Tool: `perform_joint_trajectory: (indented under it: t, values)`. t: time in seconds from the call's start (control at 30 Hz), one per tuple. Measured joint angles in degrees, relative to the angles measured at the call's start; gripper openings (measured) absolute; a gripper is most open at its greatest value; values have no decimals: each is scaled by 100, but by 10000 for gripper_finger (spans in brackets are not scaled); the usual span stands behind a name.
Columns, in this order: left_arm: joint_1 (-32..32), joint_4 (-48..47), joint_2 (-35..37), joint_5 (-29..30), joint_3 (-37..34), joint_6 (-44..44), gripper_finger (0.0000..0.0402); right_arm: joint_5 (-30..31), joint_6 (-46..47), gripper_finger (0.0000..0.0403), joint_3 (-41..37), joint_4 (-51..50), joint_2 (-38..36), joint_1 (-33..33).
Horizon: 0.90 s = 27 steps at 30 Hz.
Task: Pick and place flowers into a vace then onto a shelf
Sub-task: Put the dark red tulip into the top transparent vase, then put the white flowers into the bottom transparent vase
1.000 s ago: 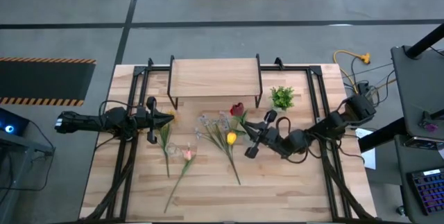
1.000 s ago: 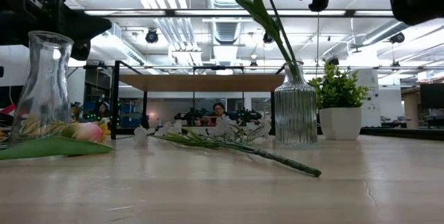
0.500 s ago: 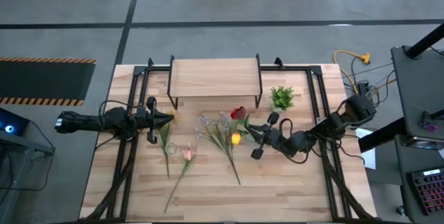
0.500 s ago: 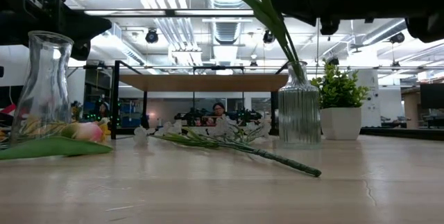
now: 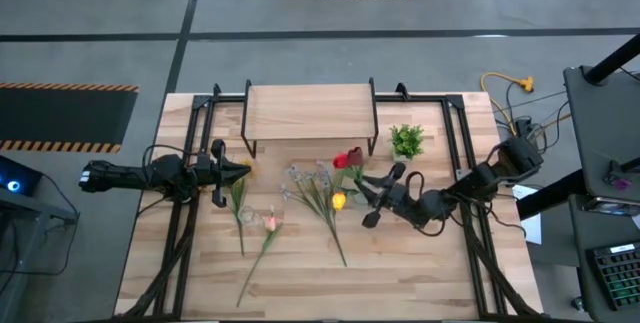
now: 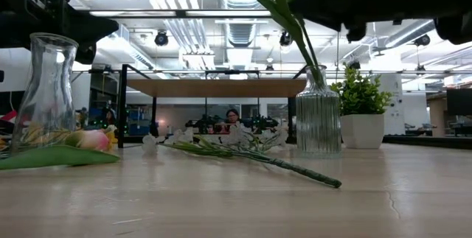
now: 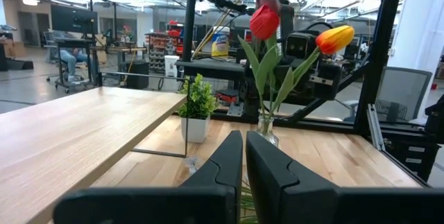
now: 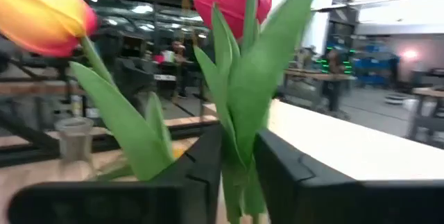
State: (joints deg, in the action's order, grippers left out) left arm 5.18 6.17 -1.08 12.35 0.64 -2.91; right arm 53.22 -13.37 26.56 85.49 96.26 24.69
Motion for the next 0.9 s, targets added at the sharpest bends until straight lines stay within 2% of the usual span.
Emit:
perform_joint_trajectory:
  t: [0.23,0.4,0.7,0.9]
  values:
    - [0,-1,0,0,0,0,3,1105,-349,176,-1,5,-213,564]
    - [-1,0,0,0,0,0,3,1146,-503,218,9,2,-390,1037]
    - [-1,0,0,0,1,0,3,1145,-489,223,337,-9,-435,1799]
    - [1,0,0,1,0,1,3,1353,-135,219,852,-921,-427,2127]
